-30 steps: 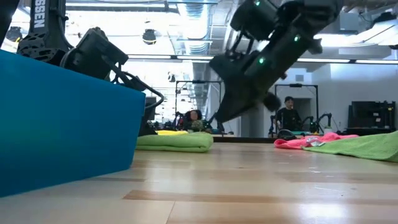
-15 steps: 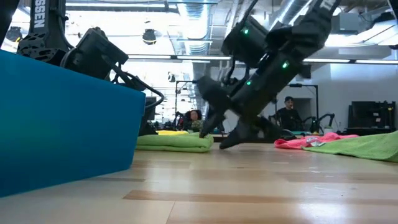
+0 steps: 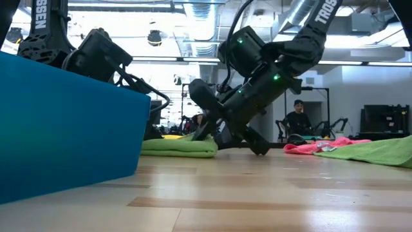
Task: Fold microfiber towels
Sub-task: Stack the top folded green microfiber on the green microfiber cloth in the blue bin
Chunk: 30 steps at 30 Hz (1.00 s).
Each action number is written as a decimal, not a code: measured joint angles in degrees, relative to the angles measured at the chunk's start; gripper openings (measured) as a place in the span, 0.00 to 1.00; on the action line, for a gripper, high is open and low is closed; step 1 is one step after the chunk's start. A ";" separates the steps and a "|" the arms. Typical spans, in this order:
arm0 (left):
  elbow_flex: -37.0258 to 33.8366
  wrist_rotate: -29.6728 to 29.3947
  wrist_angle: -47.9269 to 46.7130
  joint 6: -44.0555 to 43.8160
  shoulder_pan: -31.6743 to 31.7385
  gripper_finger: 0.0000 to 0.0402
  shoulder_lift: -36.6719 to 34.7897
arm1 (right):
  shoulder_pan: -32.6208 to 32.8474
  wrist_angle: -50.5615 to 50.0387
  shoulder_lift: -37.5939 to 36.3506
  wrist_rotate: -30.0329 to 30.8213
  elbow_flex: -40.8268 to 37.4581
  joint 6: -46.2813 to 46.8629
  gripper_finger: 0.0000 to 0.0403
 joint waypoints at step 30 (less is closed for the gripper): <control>-0.07 0.31 -95.09 -26.16 -7.22 0.00 -68.82 | 1.50 3.90 -13.82 -0.19 0.14 -12.38 0.07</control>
